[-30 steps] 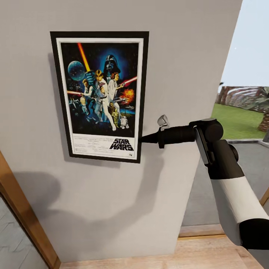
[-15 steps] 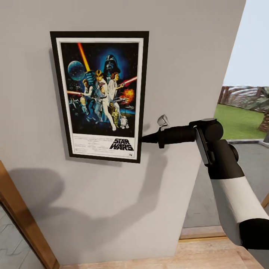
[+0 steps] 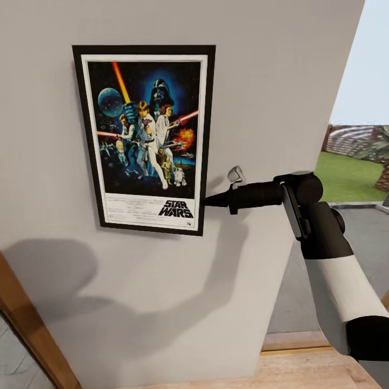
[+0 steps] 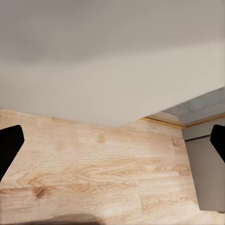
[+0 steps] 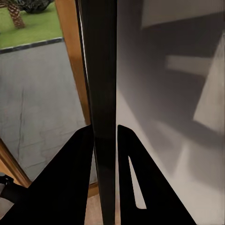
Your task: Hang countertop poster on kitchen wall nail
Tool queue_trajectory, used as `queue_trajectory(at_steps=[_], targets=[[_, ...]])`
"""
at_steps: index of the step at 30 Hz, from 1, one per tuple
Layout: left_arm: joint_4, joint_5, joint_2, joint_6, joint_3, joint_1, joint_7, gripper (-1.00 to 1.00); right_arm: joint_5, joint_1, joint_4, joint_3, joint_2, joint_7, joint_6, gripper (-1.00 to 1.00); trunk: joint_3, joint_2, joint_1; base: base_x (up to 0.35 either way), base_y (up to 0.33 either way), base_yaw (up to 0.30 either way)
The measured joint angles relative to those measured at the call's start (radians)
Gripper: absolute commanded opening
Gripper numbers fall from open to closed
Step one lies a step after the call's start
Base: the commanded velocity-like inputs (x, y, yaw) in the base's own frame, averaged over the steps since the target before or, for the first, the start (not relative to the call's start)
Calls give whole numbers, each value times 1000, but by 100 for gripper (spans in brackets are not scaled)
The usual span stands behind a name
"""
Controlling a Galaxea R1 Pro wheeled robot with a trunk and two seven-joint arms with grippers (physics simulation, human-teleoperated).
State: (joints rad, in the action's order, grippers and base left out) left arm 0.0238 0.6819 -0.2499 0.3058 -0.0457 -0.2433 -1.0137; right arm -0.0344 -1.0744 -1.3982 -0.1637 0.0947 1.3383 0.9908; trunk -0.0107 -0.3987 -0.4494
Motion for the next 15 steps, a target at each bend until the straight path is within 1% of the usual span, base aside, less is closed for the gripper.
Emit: queue_trajectory(at_steps=[2, 3, 4, 5, 15], targets=[[0, 0, 0, 0, 0, 0, 0, 100, 0, 0, 0, 0, 1, 0, 0, -100, 0, 0, 0, 212, 0, 0], [0, 0, 0, 0, 0, 0, 0, 100, 0, 0, 0, 0, 0, 0, 0, -100, 0, 0, 0, 11, 0, 0], [0, 0, 0, 0, 1, 0, 0, 100, 14, 0, -1, 0, 0, 1, 5, -100, 0, 2, -1, 9, 0, 0], [0, 0, 0, 0, 0, 0, 0, 100, 1, 0, -1, 0, 0, 0, 1, -100, 0, -1, 0, 6, 0, 0], [0, 0, 0, 0, 0, 0, 0, 100, 2, 0, -1, 1, 0, 0, 1, -100, 0, 0, 0, 1, 0, 0]])
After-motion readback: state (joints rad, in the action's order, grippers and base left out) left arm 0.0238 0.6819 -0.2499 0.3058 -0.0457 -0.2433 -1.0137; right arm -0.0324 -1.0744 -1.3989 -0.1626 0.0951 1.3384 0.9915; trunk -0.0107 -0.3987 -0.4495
